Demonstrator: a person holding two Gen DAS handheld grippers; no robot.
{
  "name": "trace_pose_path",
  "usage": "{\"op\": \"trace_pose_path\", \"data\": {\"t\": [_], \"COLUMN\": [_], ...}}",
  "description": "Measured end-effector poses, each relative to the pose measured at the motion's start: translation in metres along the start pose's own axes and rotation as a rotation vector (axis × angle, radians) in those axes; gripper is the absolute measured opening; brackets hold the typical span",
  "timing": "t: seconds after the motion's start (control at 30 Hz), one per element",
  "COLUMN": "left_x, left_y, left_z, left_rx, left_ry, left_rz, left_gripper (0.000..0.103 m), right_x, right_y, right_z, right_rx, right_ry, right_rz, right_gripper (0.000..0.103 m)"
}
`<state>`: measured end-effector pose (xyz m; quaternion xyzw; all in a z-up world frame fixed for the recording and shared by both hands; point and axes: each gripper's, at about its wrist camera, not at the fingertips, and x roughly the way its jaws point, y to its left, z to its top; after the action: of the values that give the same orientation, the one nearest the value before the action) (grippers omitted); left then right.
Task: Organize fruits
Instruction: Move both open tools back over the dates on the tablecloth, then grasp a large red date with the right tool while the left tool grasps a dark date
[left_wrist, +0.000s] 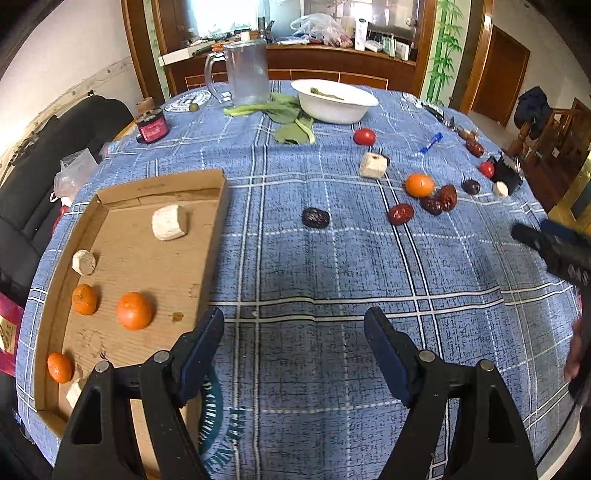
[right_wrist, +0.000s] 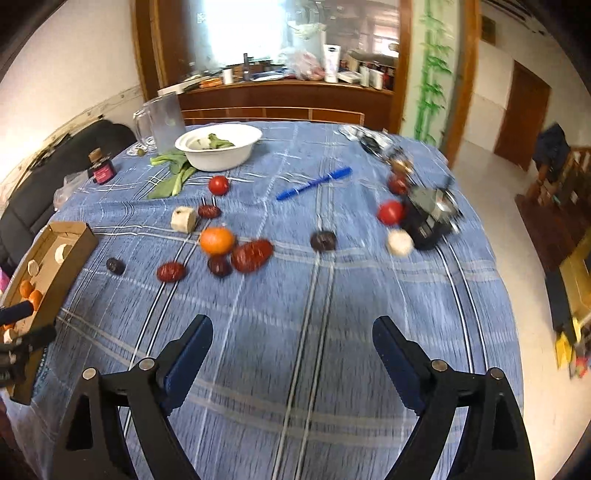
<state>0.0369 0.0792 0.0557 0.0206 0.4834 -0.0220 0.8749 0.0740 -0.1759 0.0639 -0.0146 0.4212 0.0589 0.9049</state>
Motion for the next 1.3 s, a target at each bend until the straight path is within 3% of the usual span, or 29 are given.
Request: {"op": "trace_pose_path", "data": {"t": [0.2,0.37,0.47,0.53,0.57,0.67,0.73,1.07,1.2,1.27,1.3], "left_x": [0.009,0.012,0.015,0.017,0.018,0.022,0.026,0.059,0.073,0.079,0.083], "left_y": [-0.007,-0.010,-0.011,-0.011,-0.011,-0.012,-0.012,-0.016,-0.016,-0.014,-0.013], "left_z": [-0.001,0.001,0.004,0.006,0.007,0.012,0.016,0.054,0.068,0.072,0.073], "left_rx": [0.000,-0.007,-0.007,-0.008,-0.008,-0.011,-0.013,-0.036,-0.022,-0.021,-0.023], "left_ry": [0.034,0.046,0.052,0.052,0.051,0.055,0.058,0.060,0.033,0.028,0.032], "left_rz": [0.019,0.024,0.027,0.026,0.027,0.030,0.029,-0.026,0.003,0.004,-0.012], "left_gripper": [0.077,0.077,0.077,0.077,0.077,0.077,0.077,0.077,0.077,0.070,0.055], "right_x": [0.041,0.064,0.075,0.082,0.087,0.094,0.097,0.074,0.060,0.055,0.053], "right_y": [0.021,0.025,0.021,0.019,0.017,0.016,0.017,0.000,-0.009,-0.011,-0.012], "right_z": [0.020,0.034,0.042,0.044,0.044,0.045,0.044,0.037,0.028,0.023,0.022], "right_rx": [-0.172,-0.234,-0.224,-0.227,-0.227,-0.226,-0.224,-0.145,-0.124,-0.120,-0.122], "right_ry": [-0.001,-0.006,0.009,0.031,0.048,0.068,0.076,0.045,0.038,0.037,0.037], "right_rz": [0.062,0.082,0.121,0.149,0.171,0.210,0.231,0.231,0.229,0.233,0.232], "right_gripper": [0.091,0.087,0.079,0.062,0.059,0.057,0.049,0.048,0.049,0.049,0.049]}}
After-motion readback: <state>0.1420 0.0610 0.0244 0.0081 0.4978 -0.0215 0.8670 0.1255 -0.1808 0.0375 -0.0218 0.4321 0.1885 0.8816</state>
